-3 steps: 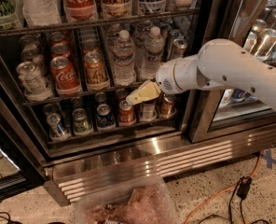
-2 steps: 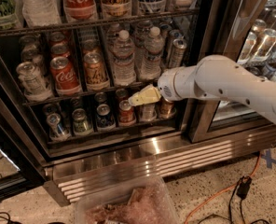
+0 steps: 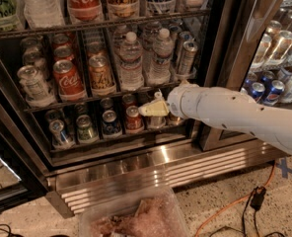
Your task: Pick water bottle from middle shelf of fridge
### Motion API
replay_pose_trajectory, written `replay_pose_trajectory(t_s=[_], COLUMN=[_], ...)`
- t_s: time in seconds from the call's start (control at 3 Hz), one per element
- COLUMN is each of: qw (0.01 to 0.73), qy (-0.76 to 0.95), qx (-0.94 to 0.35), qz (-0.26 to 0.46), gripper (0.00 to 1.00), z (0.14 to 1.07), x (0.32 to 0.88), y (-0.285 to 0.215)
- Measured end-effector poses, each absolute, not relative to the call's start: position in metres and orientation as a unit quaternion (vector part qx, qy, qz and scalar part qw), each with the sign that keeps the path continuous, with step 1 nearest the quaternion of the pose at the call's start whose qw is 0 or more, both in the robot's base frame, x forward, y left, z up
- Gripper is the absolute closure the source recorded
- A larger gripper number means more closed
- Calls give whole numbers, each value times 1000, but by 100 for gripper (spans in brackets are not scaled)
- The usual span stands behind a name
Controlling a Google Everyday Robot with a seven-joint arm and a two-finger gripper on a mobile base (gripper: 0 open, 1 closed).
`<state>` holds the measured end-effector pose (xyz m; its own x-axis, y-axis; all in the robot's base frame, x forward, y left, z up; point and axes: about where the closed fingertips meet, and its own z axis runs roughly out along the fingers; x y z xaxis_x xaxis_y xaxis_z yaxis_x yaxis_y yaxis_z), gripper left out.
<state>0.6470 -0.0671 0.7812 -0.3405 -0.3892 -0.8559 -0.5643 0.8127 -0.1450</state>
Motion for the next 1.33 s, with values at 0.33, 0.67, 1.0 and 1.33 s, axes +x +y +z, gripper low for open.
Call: replay_pose_trajectory(t_s=[0.33, 0.67, 1.0, 1.33], qw=[531, 548, 548, 558], qy=[799, 793, 792, 789], qx=[-277, -265, -265, -253], qz=[45, 32, 33, 51], gripper=[0, 0, 0, 0], z=[794, 796, 797, 801], x=[642, 647, 647, 652], y=[-81, -89, -88, -78])
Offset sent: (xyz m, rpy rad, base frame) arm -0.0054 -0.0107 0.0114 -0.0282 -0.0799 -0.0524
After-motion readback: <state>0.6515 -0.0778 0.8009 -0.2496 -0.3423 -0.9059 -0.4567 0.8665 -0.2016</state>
